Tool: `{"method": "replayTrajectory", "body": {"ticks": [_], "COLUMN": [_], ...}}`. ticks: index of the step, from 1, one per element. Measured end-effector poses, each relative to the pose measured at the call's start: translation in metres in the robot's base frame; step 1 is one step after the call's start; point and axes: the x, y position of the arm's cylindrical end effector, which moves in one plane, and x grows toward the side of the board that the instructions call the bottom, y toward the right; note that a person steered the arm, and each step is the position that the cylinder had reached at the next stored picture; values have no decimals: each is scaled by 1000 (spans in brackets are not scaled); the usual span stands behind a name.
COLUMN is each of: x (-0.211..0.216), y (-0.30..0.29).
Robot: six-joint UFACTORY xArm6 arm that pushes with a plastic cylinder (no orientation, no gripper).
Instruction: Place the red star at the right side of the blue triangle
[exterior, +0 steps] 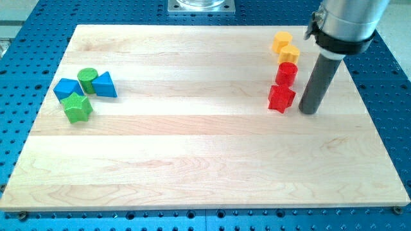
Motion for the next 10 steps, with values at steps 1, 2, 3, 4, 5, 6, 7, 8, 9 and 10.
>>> {"method": "replayTrajectory", "body": {"ticks": [1, 2, 3, 4, 5, 6, 7, 8, 9, 10], "x": [19, 26, 34, 0, -7, 15, -2, -30, -34, -28], "y": [-126, -194, -113, -113, -163, -175, -136, -156, -211, -284]}}
